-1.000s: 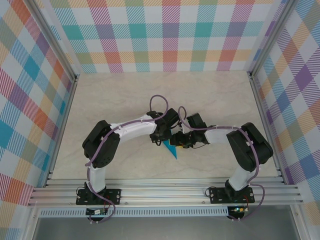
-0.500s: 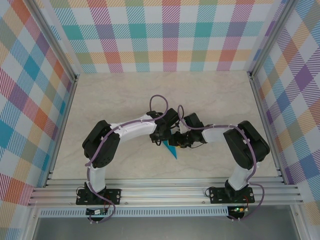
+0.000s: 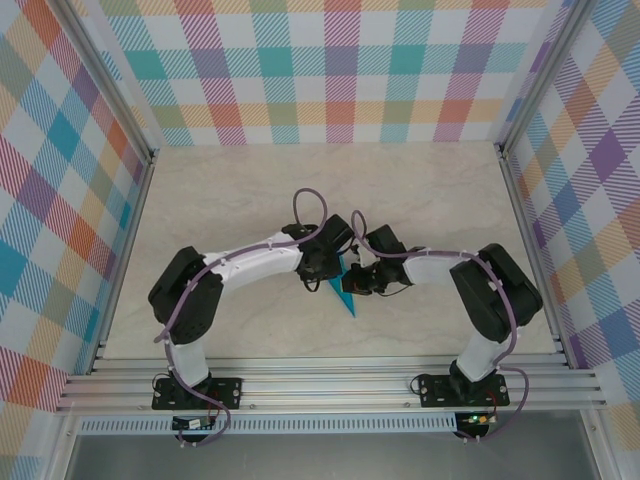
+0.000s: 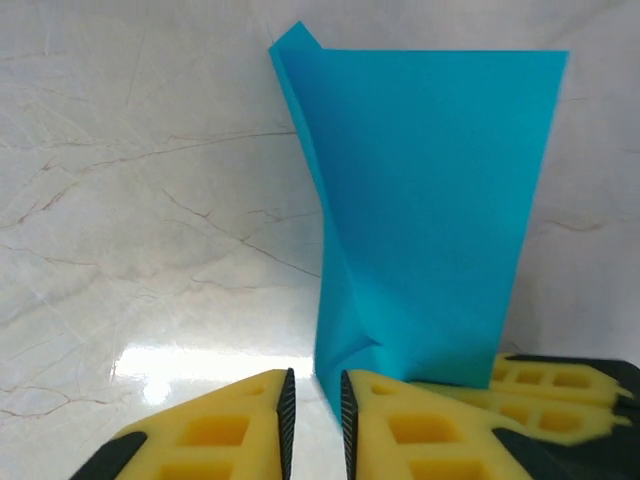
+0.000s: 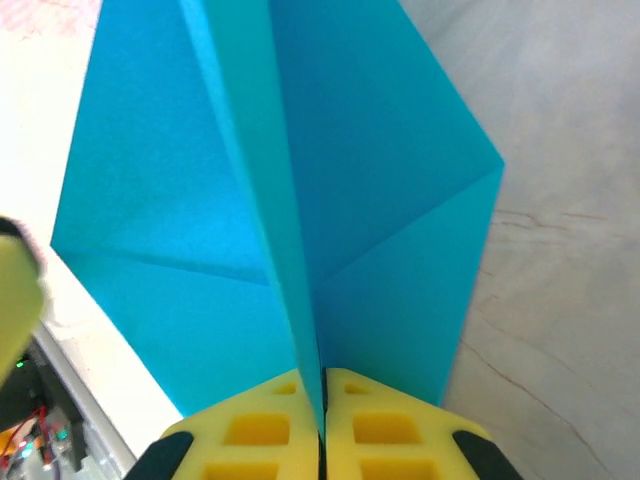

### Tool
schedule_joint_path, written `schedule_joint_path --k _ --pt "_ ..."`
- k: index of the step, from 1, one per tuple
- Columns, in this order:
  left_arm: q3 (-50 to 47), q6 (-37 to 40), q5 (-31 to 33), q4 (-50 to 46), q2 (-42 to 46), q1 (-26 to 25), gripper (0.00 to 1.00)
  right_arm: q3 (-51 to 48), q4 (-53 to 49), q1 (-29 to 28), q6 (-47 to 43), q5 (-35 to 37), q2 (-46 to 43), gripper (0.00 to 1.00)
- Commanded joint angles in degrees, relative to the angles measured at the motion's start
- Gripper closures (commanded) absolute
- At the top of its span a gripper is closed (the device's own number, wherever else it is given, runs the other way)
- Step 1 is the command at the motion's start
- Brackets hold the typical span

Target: Fold a paper plane with a square sheet of paper (pick it up from the middle)

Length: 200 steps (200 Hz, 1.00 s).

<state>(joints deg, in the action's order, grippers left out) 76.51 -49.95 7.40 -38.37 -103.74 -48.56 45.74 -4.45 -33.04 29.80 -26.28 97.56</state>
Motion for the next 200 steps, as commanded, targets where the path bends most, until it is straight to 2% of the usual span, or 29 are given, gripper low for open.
schedule_joint_path --k 1,28,52,149,200 --pt "-1.9 0.2 0.4 4.2 6.6 0.5 0.70 3.0 -7.2 -0.4 -2.1 6.4 -4.7 0.95" --pt "-4.8 -0.2 4.3 5.3 12.3 0.5 0.66 5.8 -14.4 -0.7 -2.0 18.5 -8.1 0.94" --pt "-7.3 -1.9 7.9 4.3 15.3 1.0 0.66 10.2 -20.6 -0.8 -0.9 26.1 -5.7 0.94" --pt "-15.1 -5.2 9.5 4.6 21.5 3.7 0.66 19.1 -23.1 -3.2 1.2 29.6 5.7 0.91" --pt "-15.6 -5.2 8.8 4.9 21.7 4.0 0.66 19.2 -23.5 -3.6 1.7 30.3 7.9 0.82"
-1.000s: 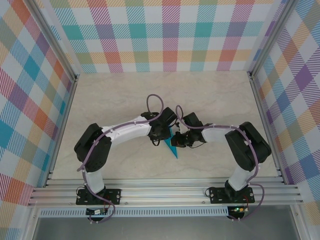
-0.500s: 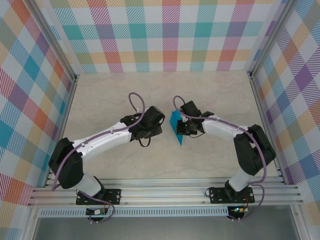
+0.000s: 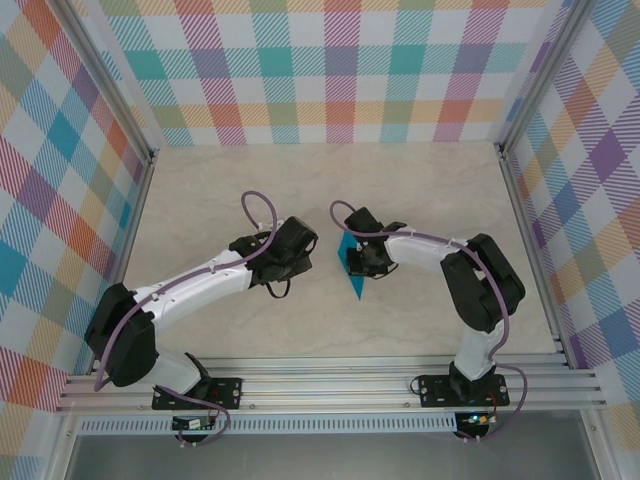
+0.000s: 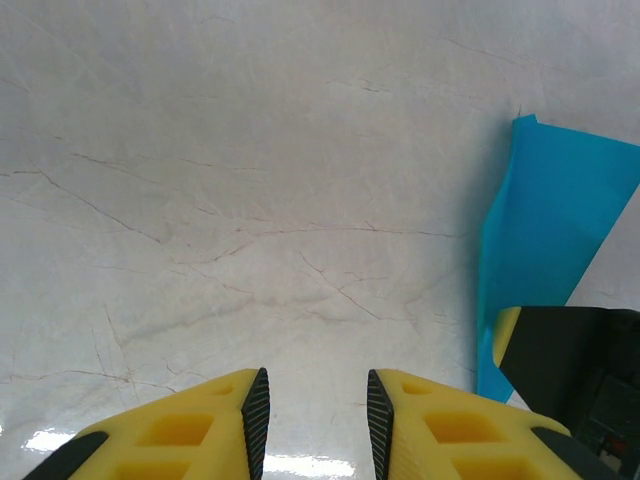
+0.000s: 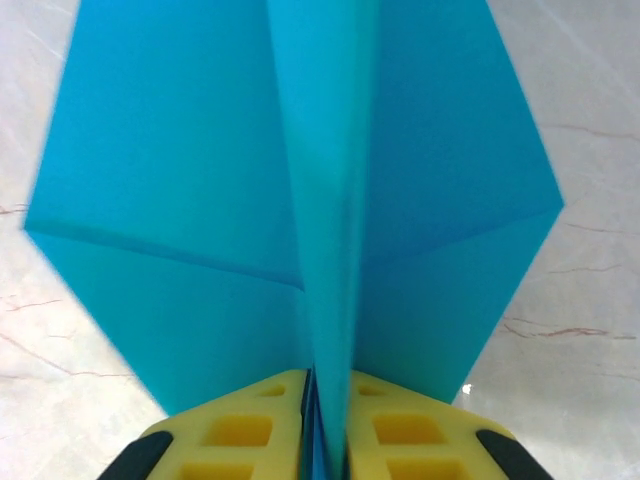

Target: Fold a paper plane with a square sheet of paper (pick it up from the middle)

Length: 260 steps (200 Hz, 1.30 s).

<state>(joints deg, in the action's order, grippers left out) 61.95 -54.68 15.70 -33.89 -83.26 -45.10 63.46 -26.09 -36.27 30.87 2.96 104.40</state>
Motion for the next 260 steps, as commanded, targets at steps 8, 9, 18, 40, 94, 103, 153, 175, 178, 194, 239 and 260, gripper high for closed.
schedule_joint_path --k 8,9,18,40,94,103,153,175,178,194,239,260 --pt "-1.0 -0.5 0.3 0.4 1.2 0.6 0.66 1.5 -1.9 -0.4 0.5 1.2 1.2 0.81" --pt "-1.0 -0.5 0.3 0.4 1.2 0.6 0.66 1.5 -1.9 -0.4 0.5 1.2 1.2 0.80" --pt "-1.0 -0.4 0.3 0.5 1.1 0.7 0.66 1.6 -2.1 -0.4 0.4 1.3 1.3 0.79" --pt "-0.8 -0.4 0.0 0.4 0.8 0.8 0.66 2.4 -2.9 -0.5 -0.1 1.6 2.3 0.78" --pt "0.2 -0.2 0.2 -0.3 0.4 0.9 0.66 5.8 -6.9 -2.2 -0.2 3.2 8.2 0.77" --pt "0.3 -0.2 0.3 -0.4 0.3 0.8 0.66 6.3 -7.7 -2.4 0.5 3.5 9.3 0.77" --pt "0.2 -0.2 0.4 -0.7 0.6 0.9 0.66 7.7 -8.9 -3.0 3.3 3.7 11.9 0.68" --pt "0.3 -0.1 0.7 -0.8 0.7 1.0 0.66 9.0 -10.0 -3.0 3.8 4.2 12.6 0.61" --pt "0.3 0.0 0.7 -0.8 0.7 1.0 0.66 9.2 -10.1 -3.0 3.8 4.2 12.7 0.61" --pt "0.4 0.1 0.9 -1.0 0.7 1.0 0.66 10.7 -11.3 -3.0 4.7 4.9 13.7 0.60" --pt "0.1 -0.2 1.0 -0.9 0.6 1.2 0.66 16.2 -14.3 -2.8 6.5 5.9 17.5 0.60" --pt "0.3 -0.1 1.1 -1.3 0.6 1.2 0.66 17.7 -15.6 -2.8 7.2 7.1 17.8 0.60"
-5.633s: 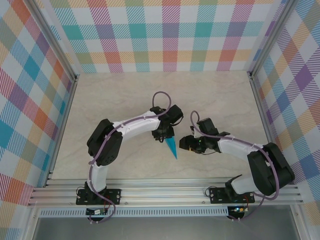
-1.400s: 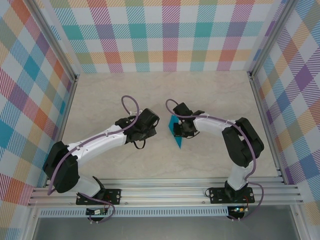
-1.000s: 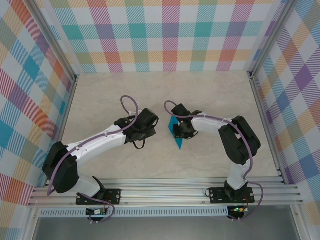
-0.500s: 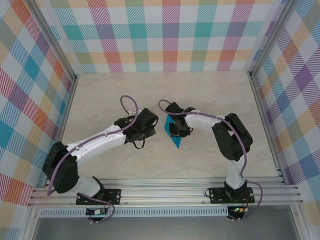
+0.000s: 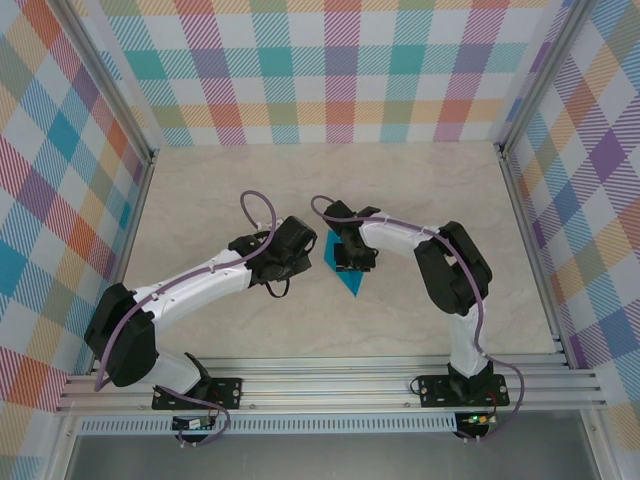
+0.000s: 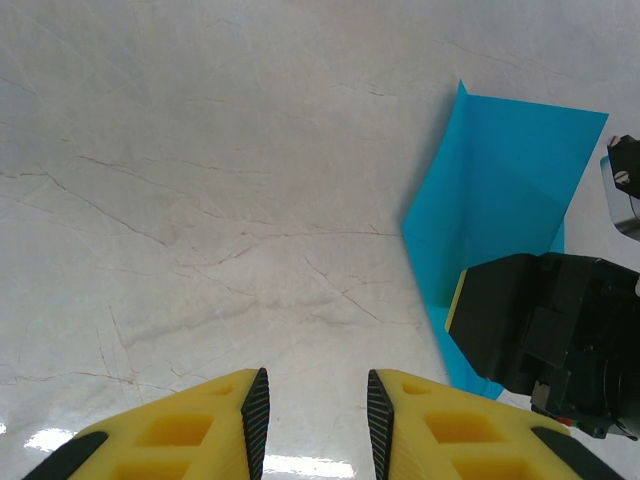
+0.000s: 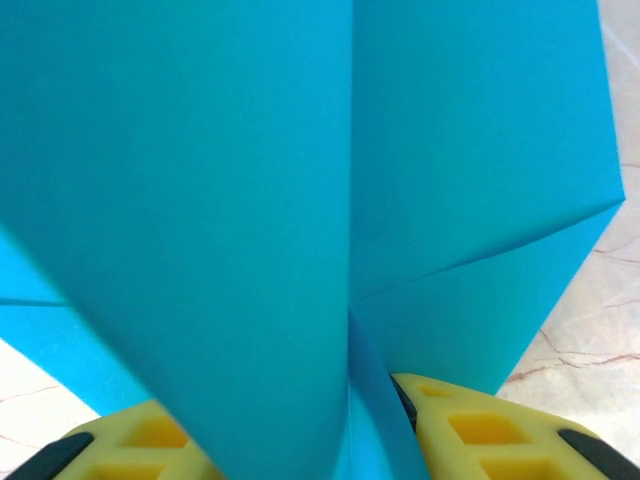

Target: Fold a paper plane with a square sheet of paper (pick it up from the middle)

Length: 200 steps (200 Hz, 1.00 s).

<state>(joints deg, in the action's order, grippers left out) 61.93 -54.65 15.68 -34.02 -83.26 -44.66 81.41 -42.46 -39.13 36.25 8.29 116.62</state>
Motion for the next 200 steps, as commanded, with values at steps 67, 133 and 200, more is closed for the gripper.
schedule_joint_path --k 67,133,200 --pt "-0.1 0.2 1.4 -1.3 1.0 1.1 0.66 -0.4 -1.0 -0.6 4.3 5.2 0.9 0.59" --pt "-0.4 0.2 0.9 -0.9 1.0 1.2 0.66 -0.5 -0.3 -0.9 5.3 3.4 5.0 0.58" --pt "-0.5 1.6 2.6 -1.0 2.3 1.2 0.66 0.8 -1.9 -0.9 3.1 3.9 -4.4 0.41"
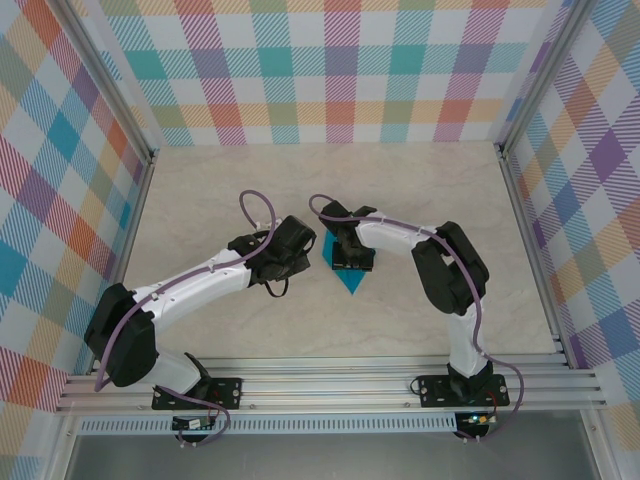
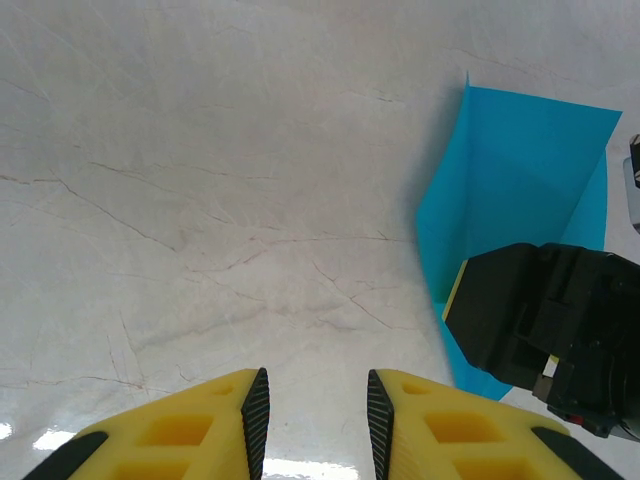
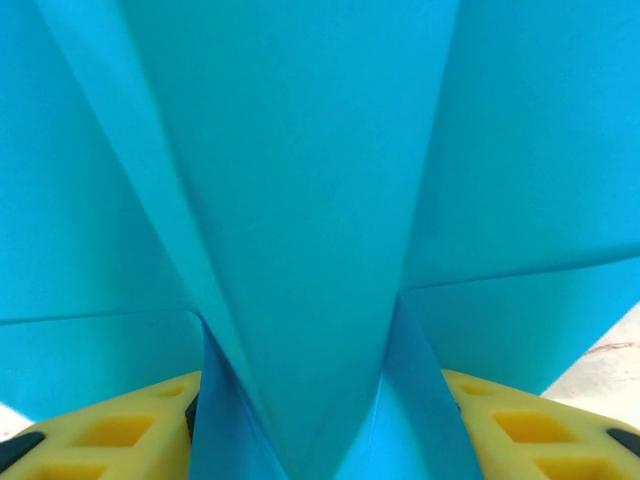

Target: Fold a paper plane with a square sheet of paper (pick it up from the middle)

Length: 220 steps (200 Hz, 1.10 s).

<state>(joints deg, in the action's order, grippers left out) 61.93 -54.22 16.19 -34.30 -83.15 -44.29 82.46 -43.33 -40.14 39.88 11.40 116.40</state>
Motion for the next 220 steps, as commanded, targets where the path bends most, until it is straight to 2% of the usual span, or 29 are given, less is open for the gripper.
schedule_joint_path --k 1,55,84,106,120,125,139,162,167,178,195,220 --pt "-0.5 1.2 2.2 -0.8 2.3 0.8 0.66 -0.3 -1.1 0.1 -0.6 0.8 -4.2 0.40" --pt "-1.1 2.1 3.7 -1.1 4.2 0.8 0.65 -2.7 -2.5 0.1 -2.3 3.6 -14.0 0.33" --pt "-2.0 3.5 5.9 -0.8 6.4 0.9 0.60 -7.2 -0.2 0.1 -5.7 10.8 -25.5 0.29" --pt "-2.9 5.3 9.3 -1.2 8.8 0.8 0.49 -13.0 3.6 0.1 -9.3 20.8 -36.3 0.21" --pt "-3.8 6.4 12.5 -1.7 10.7 0.8 0.41 -17.5 7.3 0.8 -12.0 27.2 -42.2 0.19" --pt "-4.2 6.7 13.5 -1.9 11.4 0.9 0.38 -19.7 9.1 1.2 -13.2 31.0 -44.5 0.19" --pt "-5.2 7.9 16.7 -2.1 13.1 1.0 0.21 -25.1 14.0 3.7 -16.0 35.6 -49.4 0.16" --pt "-6.8 8.6 23.1 -4.0 15.5 1.2 0.03 -36.4 28.2 9.7 -28.2 35.5 -54.1 0.08" --pt "-7.2 9.0 24.5 -4.0 16.1 1.3 0.00 -38.2 29.6 11.1 -29.2 35.5 -54.1 0.03" --pt "-8.2 10.1 27.0 -3.6 17.1 1.6 0.00 -40.2 29.8 15.5 -28.4 34.3 -53.3 0.00" --pt "-9.6 12.3 29.2 -2.5 17.8 2.2 0.00 -43.0 30.9 22.5 -27.2 26.6 -50.5 0.00" --pt "-11.3 14.2 30.0 -1.6 18.1 2.6 0.00 -47.7 39.0 26.3 -30.9 22.1 -47.9 0.00"
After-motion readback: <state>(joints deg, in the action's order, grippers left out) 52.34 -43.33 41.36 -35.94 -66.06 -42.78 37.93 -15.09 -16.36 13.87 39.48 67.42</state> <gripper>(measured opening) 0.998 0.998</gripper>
